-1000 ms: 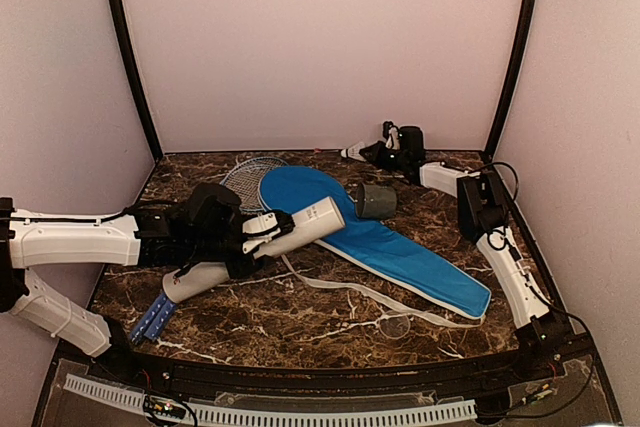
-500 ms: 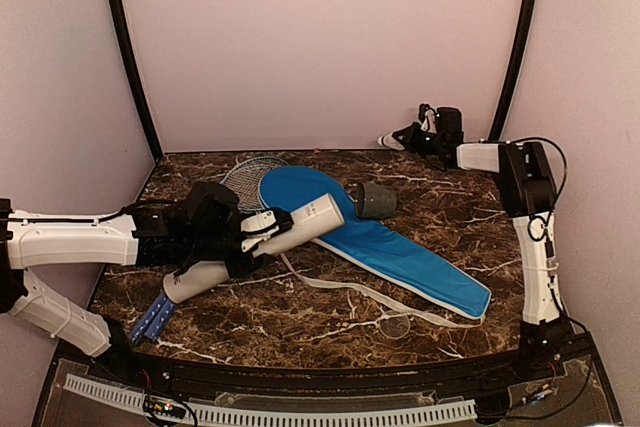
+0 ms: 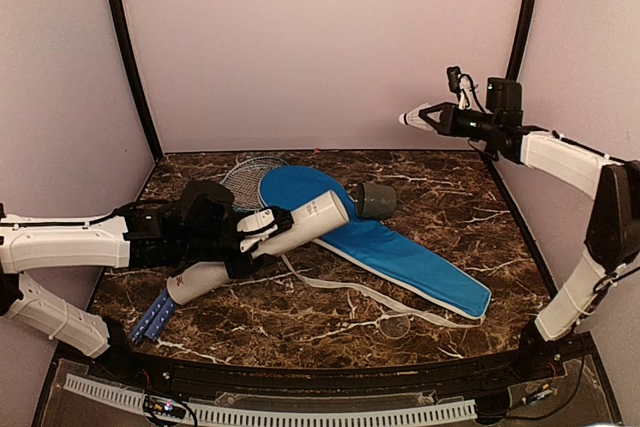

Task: Pack up the badminton gear

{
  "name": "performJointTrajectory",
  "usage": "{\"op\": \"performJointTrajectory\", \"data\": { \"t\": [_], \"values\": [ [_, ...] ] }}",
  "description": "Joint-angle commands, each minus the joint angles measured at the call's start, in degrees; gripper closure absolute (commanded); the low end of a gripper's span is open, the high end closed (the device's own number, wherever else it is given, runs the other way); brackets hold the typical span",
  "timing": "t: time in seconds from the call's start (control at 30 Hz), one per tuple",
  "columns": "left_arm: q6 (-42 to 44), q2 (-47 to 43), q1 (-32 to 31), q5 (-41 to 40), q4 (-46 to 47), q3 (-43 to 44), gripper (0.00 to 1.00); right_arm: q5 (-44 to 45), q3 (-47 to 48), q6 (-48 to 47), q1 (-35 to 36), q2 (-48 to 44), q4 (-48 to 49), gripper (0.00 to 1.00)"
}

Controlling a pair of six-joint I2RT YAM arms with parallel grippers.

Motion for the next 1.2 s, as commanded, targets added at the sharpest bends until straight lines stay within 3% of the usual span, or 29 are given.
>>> {"op": "performJointTrajectory", "data": {
  "t": [0.0,0.17,0.37,0.5,0.7,1.17],
  "values": [
    [0.4,-2.3,-0.8,0.3,0.8,0.8,0.43,-6.5,-6.2,-5.5,1.2,-12.3,-8.6,1.0],
    [0.6,-2.5,-1.0,0.4,0.8,0.7,0.43,-17.2,-10.0,-9.9,3.8,-21.7,-21.7,1.0],
    [0.7,-2.1,-1.3,0.5,0.7,0.7,0.43,-25.0,-15.1,-8.6,8.3,-30.0,-29.4,1.0],
    [0.7,-1.9,-1.4,0.9,0.7,0.7,0.43,-30.0,-18.9,-2.9,12.0,-32.3,-23.8,1.0],
    [0.8,-1.8,-1.8,1.5,0.3,0.7,0.43,-30.0,-19.2,2.2,17.0,-30.4,-15.2,1.0],
    [1.1,-1.8,-2.2,2.6,0.1,0.7,0.42,-25.1,-16.3,0.0,19.8,-24.1,-14.0,1.0]
  ]
}}
